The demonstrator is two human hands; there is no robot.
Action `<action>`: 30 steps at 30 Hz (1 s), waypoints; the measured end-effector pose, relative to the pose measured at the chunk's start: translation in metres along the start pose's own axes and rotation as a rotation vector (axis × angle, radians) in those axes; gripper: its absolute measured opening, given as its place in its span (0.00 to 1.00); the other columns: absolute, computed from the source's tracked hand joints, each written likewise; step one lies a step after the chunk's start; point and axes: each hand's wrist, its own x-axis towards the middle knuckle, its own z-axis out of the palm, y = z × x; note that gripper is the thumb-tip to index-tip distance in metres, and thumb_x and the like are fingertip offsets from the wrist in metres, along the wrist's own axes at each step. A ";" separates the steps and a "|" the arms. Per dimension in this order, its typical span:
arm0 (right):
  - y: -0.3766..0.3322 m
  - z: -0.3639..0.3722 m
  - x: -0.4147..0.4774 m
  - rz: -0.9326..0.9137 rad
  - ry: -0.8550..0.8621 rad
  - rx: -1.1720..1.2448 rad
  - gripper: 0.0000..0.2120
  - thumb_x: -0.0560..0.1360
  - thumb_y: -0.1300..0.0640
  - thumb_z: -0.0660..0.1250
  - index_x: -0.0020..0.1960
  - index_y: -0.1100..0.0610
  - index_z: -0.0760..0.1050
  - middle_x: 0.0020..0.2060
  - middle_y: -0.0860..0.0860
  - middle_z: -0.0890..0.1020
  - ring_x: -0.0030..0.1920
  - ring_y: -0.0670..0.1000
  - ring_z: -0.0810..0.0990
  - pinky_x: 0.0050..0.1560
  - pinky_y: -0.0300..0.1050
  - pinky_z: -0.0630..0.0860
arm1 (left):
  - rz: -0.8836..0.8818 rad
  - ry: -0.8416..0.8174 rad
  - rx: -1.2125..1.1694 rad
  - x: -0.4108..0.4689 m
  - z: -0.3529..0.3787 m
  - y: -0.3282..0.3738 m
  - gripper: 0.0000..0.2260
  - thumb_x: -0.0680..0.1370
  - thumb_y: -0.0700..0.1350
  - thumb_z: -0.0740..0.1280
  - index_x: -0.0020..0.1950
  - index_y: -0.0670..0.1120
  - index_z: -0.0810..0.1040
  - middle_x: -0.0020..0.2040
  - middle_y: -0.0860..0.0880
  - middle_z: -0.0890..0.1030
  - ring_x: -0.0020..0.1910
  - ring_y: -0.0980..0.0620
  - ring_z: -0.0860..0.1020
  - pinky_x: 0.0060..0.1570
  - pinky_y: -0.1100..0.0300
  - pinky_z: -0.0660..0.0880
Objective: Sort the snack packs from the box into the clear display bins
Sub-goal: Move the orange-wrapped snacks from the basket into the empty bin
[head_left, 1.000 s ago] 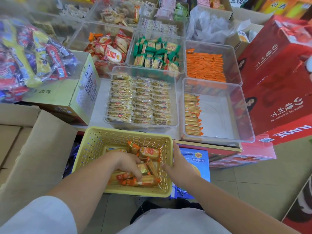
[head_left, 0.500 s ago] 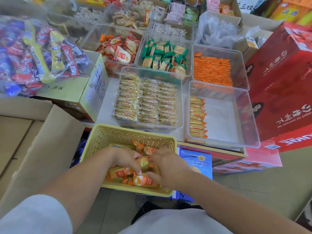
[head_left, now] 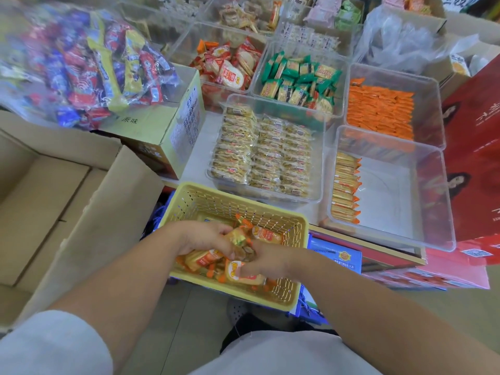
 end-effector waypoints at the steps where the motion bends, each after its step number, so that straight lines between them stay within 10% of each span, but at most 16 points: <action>1: -0.001 0.000 0.001 0.005 -0.007 -0.030 0.39 0.76 0.43 0.71 0.80 0.49 0.57 0.74 0.50 0.69 0.68 0.52 0.69 0.65 0.46 0.67 | 0.018 0.027 -0.027 -0.002 0.000 -0.001 0.29 0.64 0.46 0.78 0.65 0.53 0.80 0.62 0.47 0.83 0.65 0.45 0.79 0.70 0.41 0.72; 5: -0.001 0.001 0.004 0.070 -0.006 -0.049 0.40 0.74 0.34 0.68 0.77 0.54 0.65 0.77 0.51 0.65 0.73 0.55 0.68 0.73 0.55 0.67 | 0.087 0.144 -0.164 -0.009 -0.001 -0.002 0.22 0.65 0.43 0.76 0.59 0.53 0.82 0.49 0.50 0.87 0.59 0.46 0.80 0.67 0.40 0.74; 10: -0.009 0.001 -0.001 0.049 -0.028 -0.071 0.37 0.74 0.35 0.69 0.75 0.55 0.69 0.73 0.50 0.70 0.63 0.51 0.73 0.54 0.43 0.74 | 0.194 0.287 -0.378 -0.016 0.000 -0.003 0.25 0.66 0.43 0.75 0.63 0.49 0.78 0.45 0.43 0.87 0.54 0.44 0.82 0.71 0.39 0.70; 17: -0.010 -0.031 -0.049 -0.152 0.202 -0.078 0.27 0.72 0.34 0.66 0.56 0.56 0.81 0.46 0.54 0.82 0.46 0.52 0.80 0.51 0.52 0.75 | 0.331 0.564 -1.247 -0.030 0.012 0.008 0.08 0.80 0.46 0.69 0.55 0.42 0.77 0.38 0.40 0.85 0.33 0.45 0.85 0.29 0.51 0.81; 21: 0.007 -0.049 -0.084 -0.282 0.198 0.542 0.18 0.71 0.39 0.71 0.56 0.47 0.84 0.50 0.49 0.87 0.51 0.47 0.85 0.52 0.43 0.78 | 0.363 0.603 -1.525 -0.027 0.044 0.038 0.12 0.79 0.54 0.69 0.50 0.44 0.80 0.36 0.41 0.83 0.33 0.44 0.82 0.31 0.53 0.79; 26: 0.016 -0.057 -0.110 -0.381 0.238 0.688 0.11 0.73 0.45 0.70 0.52 0.48 0.84 0.46 0.48 0.87 0.46 0.45 0.85 0.42 0.33 0.78 | 0.332 0.372 -1.588 -0.006 0.094 0.098 0.26 0.73 0.65 0.73 0.50 0.41 0.88 0.52 0.36 0.86 0.48 0.36 0.86 0.45 0.41 0.83; 30: 0.043 -0.076 -0.128 -0.395 0.216 0.752 0.09 0.78 0.50 0.66 0.53 0.52 0.81 0.40 0.49 0.84 0.39 0.47 0.82 0.32 0.38 0.76 | 0.346 0.535 -1.548 0.010 0.127 0.147 0.27 0.68 0.63 0.77 0.55 0.43 0.85 0.49 0.38 0.87 0.42 0.38 0.86 0.41 0.41 0.83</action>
